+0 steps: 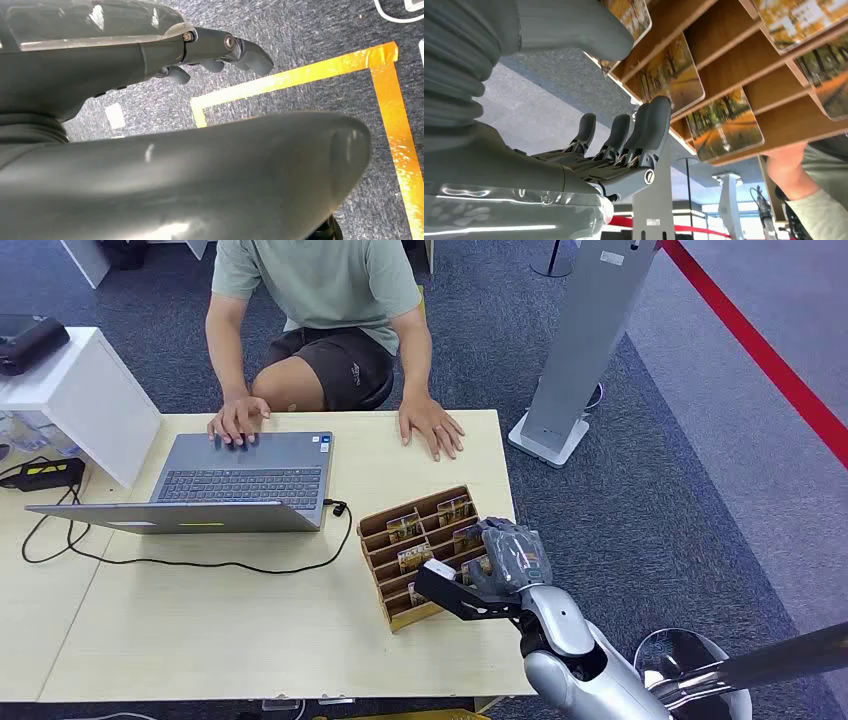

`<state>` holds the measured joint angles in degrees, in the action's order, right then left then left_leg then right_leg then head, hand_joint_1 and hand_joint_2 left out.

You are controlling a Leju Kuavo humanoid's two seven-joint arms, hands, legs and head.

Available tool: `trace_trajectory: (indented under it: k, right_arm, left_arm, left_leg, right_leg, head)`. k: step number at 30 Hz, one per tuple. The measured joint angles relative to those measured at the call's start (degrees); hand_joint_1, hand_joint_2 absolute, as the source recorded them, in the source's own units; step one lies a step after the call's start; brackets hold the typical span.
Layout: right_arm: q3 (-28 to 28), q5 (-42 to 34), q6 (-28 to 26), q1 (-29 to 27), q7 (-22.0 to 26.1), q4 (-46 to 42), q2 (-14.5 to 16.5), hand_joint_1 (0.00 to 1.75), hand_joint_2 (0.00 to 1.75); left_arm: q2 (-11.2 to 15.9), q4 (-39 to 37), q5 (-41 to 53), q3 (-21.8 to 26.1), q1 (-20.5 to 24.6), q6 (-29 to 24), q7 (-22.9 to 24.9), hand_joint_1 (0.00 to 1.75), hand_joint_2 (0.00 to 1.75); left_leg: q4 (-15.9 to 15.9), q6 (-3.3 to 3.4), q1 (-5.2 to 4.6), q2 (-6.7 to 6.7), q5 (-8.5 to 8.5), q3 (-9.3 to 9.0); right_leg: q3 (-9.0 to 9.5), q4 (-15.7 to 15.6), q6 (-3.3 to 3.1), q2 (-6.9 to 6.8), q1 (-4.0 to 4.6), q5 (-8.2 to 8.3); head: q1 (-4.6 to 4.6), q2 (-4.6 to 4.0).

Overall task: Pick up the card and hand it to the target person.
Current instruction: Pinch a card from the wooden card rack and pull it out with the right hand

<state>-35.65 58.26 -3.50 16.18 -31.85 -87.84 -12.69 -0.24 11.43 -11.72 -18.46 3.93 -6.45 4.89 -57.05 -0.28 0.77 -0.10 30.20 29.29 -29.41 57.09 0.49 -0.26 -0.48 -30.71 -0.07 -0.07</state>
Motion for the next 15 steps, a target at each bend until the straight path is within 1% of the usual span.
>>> trace_trajectory:
  k: [4, 10, 15]
  right_arm:
    - [0.0, -0.04, -0.14, -0.11, -0.03, 0.41, -0.1, 0.88, 1.75]
    - [0.0, -0.17, -0.53, -0.55, -0.08, 0.87, -0.26, 0.85, 1.75]
    - [0.01, -0.33, -0.55, -1.2, -0.4, 1.09, -0.33, 0.99, 1.75]
  left_arm:
    - [0.0, -0.03, -0.07, -0.07, -0.01, 0.01, 0.03, 0.0, 0.0]
    - [-0.01, -0.04, -0.13, -0.21, -0.04, 0.1, 0.03, 0.0, 0.0]
    - [-0.02, -0.04, -0.07, -0.36, -0.02, 0.34, 0.03, 0.0, 0.0]
  left_leg:
    - [0.0, 0.0, 0.0, 0.0, 0.0, 0.0]
    - [0.0, 0.0, 0.0, 0.0, 0.0, 0.0]
    - [0.0, 0.0, 0.0, 0.0, 0.0, 0.0]
  right_leg:
    - [0.0, 0.0, 0.0, 0.0, 0.0, 0.0]
    - [-0.01, 0.0, 0.0, 0.0, 0.0, 0.0]
    - [-0.02, 0.0, 0.0, 0.0, 0.0, 0.0]
  head:
    - [0.01, 0.0]
    - [0.01, 0.0]
    - [-0.01, 0.0]
